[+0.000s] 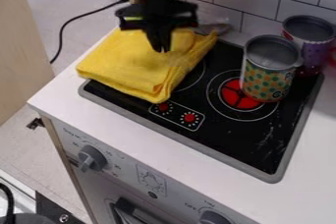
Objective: Put the yellow towel at the bottom of the left burner
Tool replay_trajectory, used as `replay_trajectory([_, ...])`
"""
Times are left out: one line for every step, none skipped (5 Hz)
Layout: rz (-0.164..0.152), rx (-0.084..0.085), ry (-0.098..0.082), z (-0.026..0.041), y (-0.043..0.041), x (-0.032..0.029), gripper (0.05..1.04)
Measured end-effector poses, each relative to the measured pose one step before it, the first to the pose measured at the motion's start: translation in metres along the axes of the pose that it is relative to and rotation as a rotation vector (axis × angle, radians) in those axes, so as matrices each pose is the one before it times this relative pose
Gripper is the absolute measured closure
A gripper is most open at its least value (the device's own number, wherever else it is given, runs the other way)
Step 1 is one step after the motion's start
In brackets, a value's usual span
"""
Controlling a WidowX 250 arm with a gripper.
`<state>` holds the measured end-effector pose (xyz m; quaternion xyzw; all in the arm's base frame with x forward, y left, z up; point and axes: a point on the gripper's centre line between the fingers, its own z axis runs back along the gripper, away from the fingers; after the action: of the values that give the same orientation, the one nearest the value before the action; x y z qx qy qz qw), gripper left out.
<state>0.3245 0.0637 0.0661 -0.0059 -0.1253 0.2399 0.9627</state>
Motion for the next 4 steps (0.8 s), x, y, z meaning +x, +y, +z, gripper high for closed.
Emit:
replay_trajectory([-0.0399, 0.0496, 0.0256, -0.01932, 0.001, 0.00278, 1.031])
replay_trajectory([0.0168, 0.0235, -0.0089, -0.00369, -0.00002, 0.00715, 1.031])
replay_trajectory([-0.0075, 0.0405, 0.0077, -0.00255, -0.00122, -0.00621, 1.031])
replay_trajectory([0.0075, 0.0047, 0.0303, 0.00287, -0.00082, -0.01832, 1.031])
